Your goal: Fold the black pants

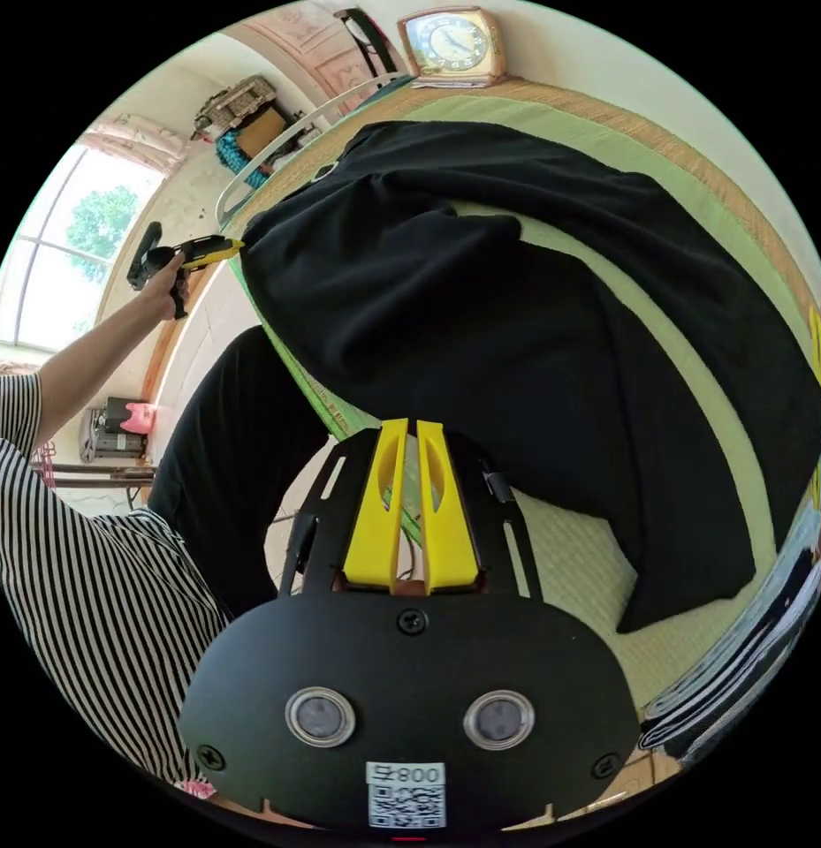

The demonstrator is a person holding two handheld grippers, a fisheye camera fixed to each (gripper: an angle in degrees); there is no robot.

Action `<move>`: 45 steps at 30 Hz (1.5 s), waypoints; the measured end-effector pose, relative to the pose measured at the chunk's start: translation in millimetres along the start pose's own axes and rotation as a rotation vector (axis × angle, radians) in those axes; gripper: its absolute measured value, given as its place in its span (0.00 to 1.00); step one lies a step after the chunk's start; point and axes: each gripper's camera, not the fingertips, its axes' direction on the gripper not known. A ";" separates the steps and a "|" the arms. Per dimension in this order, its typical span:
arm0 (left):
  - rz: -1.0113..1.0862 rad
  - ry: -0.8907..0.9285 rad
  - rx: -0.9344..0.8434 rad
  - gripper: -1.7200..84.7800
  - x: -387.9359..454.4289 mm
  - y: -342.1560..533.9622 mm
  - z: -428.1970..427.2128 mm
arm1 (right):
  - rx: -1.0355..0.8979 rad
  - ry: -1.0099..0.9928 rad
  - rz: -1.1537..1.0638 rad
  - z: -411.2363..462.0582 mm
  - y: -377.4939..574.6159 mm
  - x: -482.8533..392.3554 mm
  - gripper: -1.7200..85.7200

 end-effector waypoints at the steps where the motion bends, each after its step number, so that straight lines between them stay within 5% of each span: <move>1: -0.001 0.004 0.029 0.06 2.6 6.3 -4.1 | 0.027 0.055 0.065 -11.3 13.3 12.0 0.10; 6: 0.192 0.118 0.044 0.07 58.2 38.4 -4.4 | 0.059 0.269 0.265 -44.1 72.2 56.3 0.12; 15: 0.698 0.341 -0.354 0.07 259.4 109.1 100.6 | -0.057 0.493 0.244 -21.0 102.1 59.0 0.08; 20: 0.862 0.364 -0.384 0.06 331.8 137.6 109.1 | -0.039 0.440 0.265 -39.1 113.4 61.1 0.03; 25: 0.933 0.393 -0.363 0.06 371.3 150.1 101.5 | 0.144 0.357 0.293 -148.3 127.7 81.3 0.02; 32: 1.029 0.332 -0.444 0.08 438.2 178.7 126.1 | 0.175 0.398 0.394 -220.0 89.7 185.3 0.06; 41: 1.266 0.137 -0.680 0.10 507.7 268.6 179.9 | -0.020 0.268 0.563 -118.5 185.1 217.5 0.12; 45: 1.298 0.049 -0.633 0.06 530.8 282.4 184.6 | -0.036 0.208 0.659 -89.5 218.4 236.6 0.11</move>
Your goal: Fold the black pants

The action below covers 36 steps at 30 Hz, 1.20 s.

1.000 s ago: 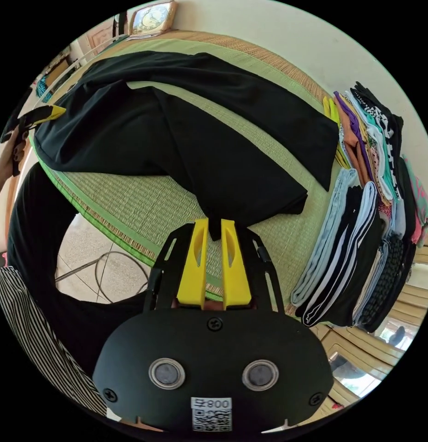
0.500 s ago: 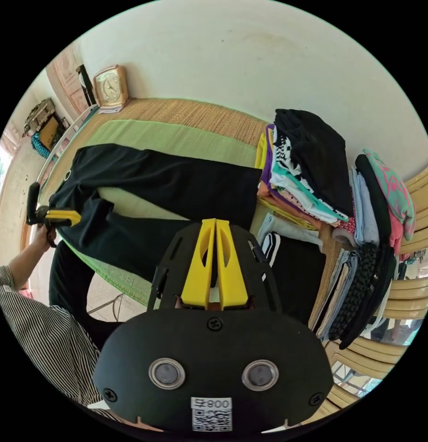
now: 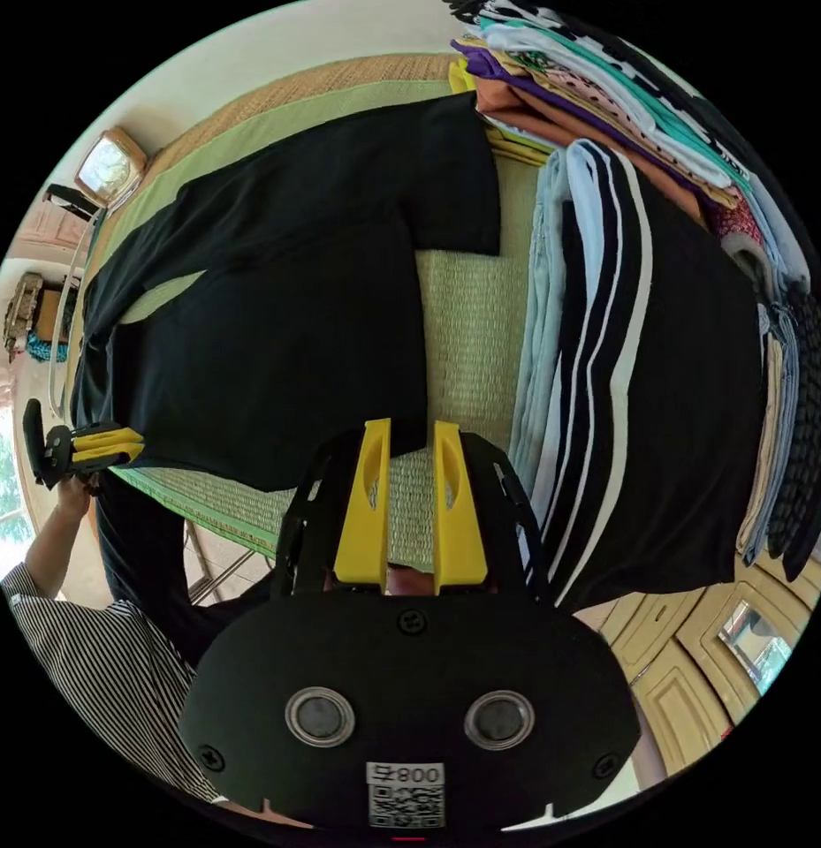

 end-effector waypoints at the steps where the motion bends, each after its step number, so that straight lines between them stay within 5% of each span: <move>1: -0.009 0.005 -0.011 0.05 2.6 -7.8 -0.1 | 0.009 -0.014 0.023 2.1 0.5 6.4 0.10; 7: -0.035 0.042 -0.022 0.02 21.2 -34.9 -3.7 | 0.043 -0.085 0.040 -12.2 16.1 31.3 0.03; 27: -0.047 0.138 -0.029 0.02 66.9 -76.5 -11.5 | 0.027 -0.129 0.148 4.5 87.3 87.6 0.03; 36: -0.066 0.160 0.001 0.02 72.0 -77.1 -19.9 | 0.073 0.151 0.041 9.8 95.0 46.8 0.04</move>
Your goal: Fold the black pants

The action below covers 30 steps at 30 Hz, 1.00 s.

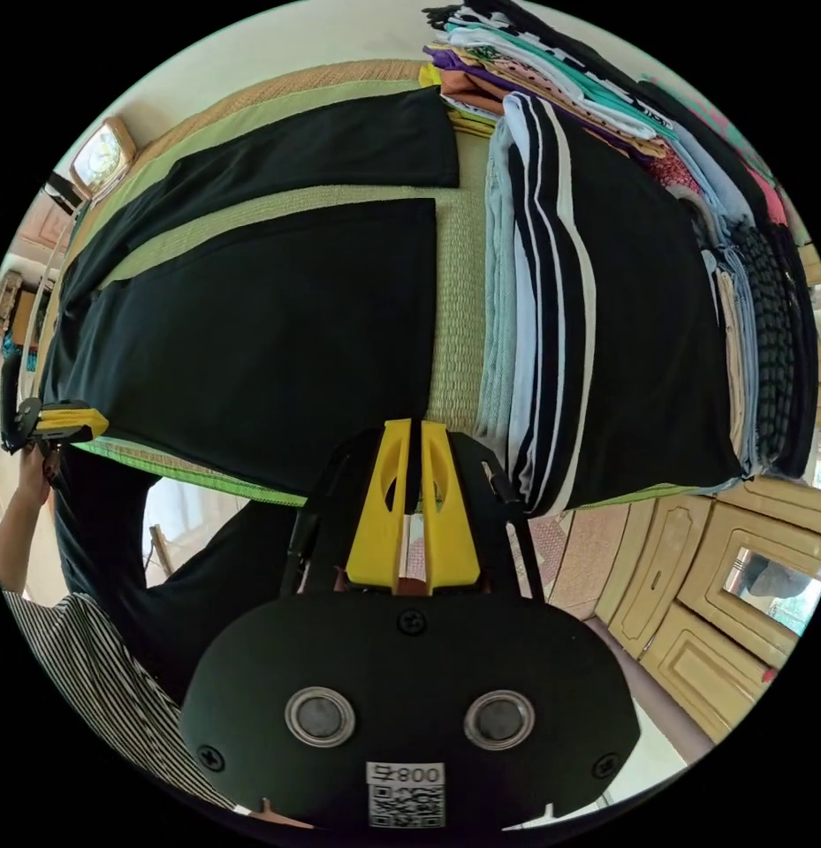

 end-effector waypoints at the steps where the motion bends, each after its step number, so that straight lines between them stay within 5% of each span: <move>1: -0.009 0.014 0.006 0.02 -0.5 0.8 -1.1 | 0.031 0.027 -0.003 0.7 3.7 -4.0 0.04; 9: -0.054 -0.017 0.100 0.02 12.0 17.9 -30.3 | 0.028 -0.047 0.078 0.3 5.7 6.7 0.03; 14: -0.107 -0.267 0.227 0.02 22.7 52.1 -76.3 | 0.067 -0.128 0.145 -10.5 13.6 20.4 0.03; 19: -0.207 -0.455 0.112 0.02 4.3 68.7 -72.9 | 0.112 -0.050 0.181 -15.9 25.0 17.4 0.02; 30: -0.337 -0.384 0.182 0.02 -28.9 103.5 -79.6 | 0.131 -0.168 0.025 -17.8 11.8 -26.8 0.02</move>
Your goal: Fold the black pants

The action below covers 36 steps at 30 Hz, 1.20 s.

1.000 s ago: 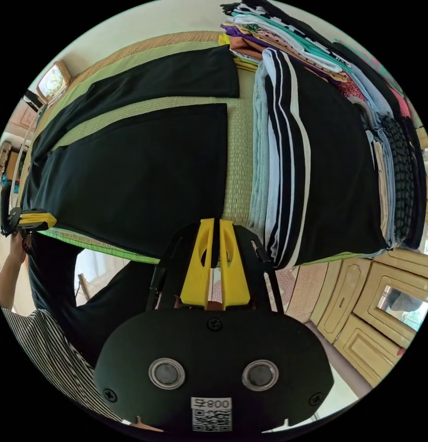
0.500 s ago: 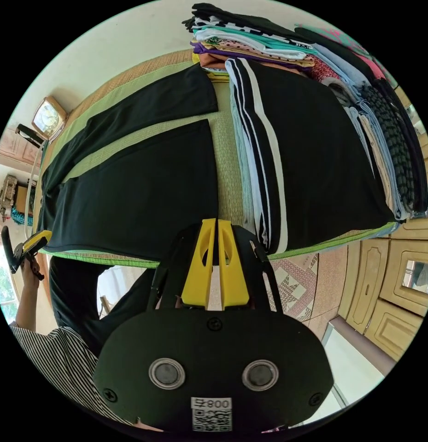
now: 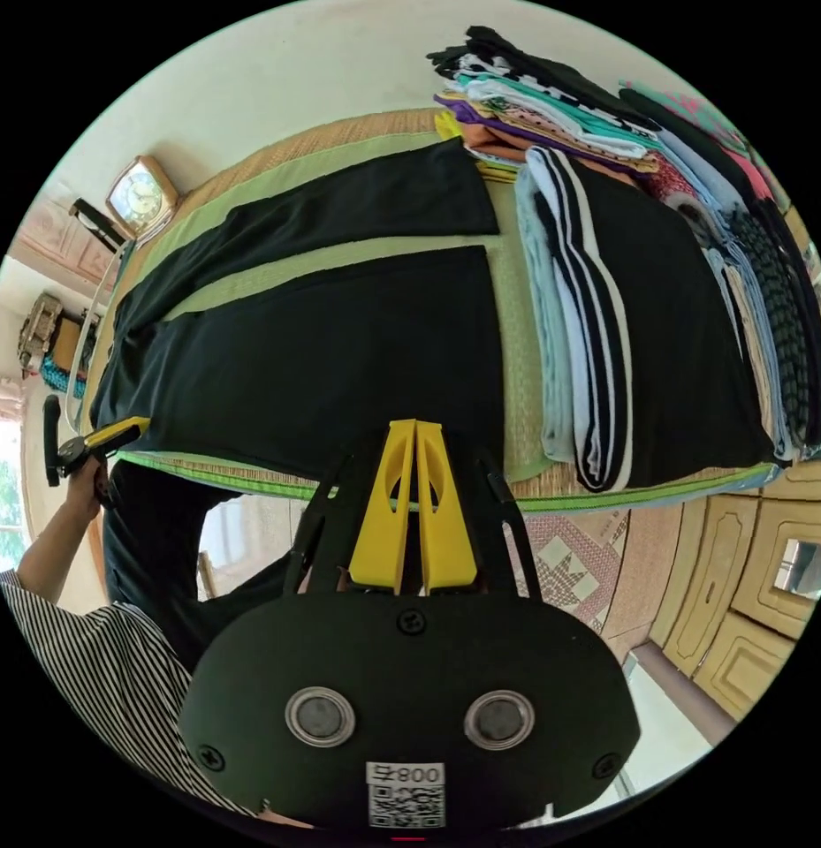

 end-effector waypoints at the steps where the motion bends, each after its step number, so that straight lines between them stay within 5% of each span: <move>1: -0.016 0.032 -0.019 0.02 -7.3 -0.1 -2.7 | -0.030 0.020 -0.035 7.1 -4.0 -8.8 0.02; 12: 0.027 0.122 -0.042 0.02 -55.3 9.5 -13.9 | -0.110 0.013 -0.062 25.1 -10.9 -5.4 0.02; 20: -0.101 0.095 0.152 0.02 -129.2 10.2 -57.8 | -0.026 -0.012 0.002 6.2 -30.9 -0.1 0.02; 28: -0.194 0.009 0.238 0.02 -207.1 -30.1 -74.5 | 0.126 -0.066 -0.087 -1.3 -134.1 -23.6 0.02; 36: -0.129 -0.064 0.194 0.02 -233.1 -104.6 -54.0 | 0.066 -0.051 -0.180 47.0 -237.9 -63.0 0.02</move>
